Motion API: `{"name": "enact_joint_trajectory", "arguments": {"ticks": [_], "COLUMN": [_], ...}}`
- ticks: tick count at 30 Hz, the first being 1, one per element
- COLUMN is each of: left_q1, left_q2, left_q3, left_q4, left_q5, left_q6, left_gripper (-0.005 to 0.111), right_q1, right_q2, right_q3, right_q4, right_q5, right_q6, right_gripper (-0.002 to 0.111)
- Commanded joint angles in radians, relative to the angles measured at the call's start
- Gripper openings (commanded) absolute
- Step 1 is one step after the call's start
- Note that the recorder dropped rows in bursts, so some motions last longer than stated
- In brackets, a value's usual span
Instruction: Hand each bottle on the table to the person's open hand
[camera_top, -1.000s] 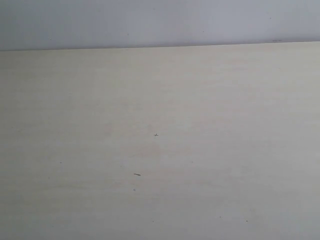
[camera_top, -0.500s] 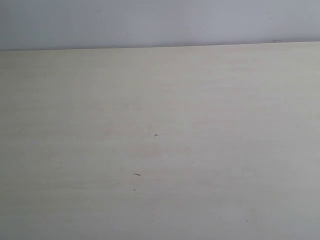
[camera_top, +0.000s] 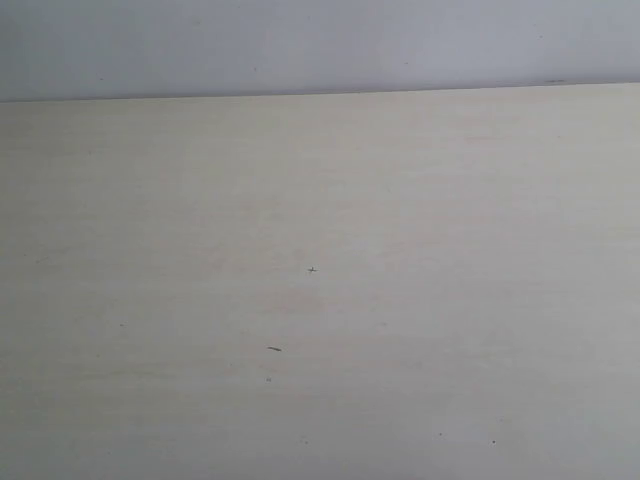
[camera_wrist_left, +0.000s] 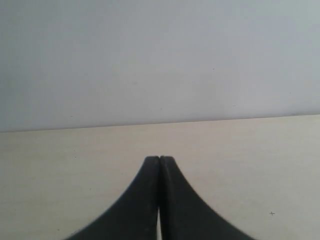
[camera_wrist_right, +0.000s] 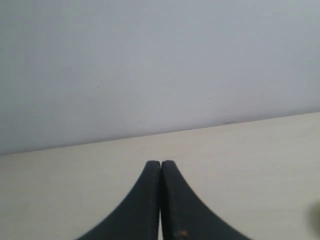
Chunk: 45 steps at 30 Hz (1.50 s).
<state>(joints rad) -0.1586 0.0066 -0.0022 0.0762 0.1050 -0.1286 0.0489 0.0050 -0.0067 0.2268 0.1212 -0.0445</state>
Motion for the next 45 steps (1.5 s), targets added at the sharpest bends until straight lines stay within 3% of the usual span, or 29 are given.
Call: {"name": "enact_joint_trajectory", "arguments": {"ticks": [1, 45], "left_q1": [0.002, 0.002], "left_q2": [-0.007, -0.007], "left_q3": [0.002, 0.002], "left_q4": [-0.005, -0.005], "left_q5": [-0.003, -0.003], "left_q6": [0.003, 0.003], "left_gripper": [0.0, 0.0], "right_q1": [-0.017, -0.017], "right_q2": [-0.005, -0.005], "right_q3": [0.007, 0.007], "right_q4": [-0.09, -0.176], "right_q5": [-0.025, -0.041], "right_q6": [-0.014, 0.056], "right_gripper": [0.0, 0.0]}}
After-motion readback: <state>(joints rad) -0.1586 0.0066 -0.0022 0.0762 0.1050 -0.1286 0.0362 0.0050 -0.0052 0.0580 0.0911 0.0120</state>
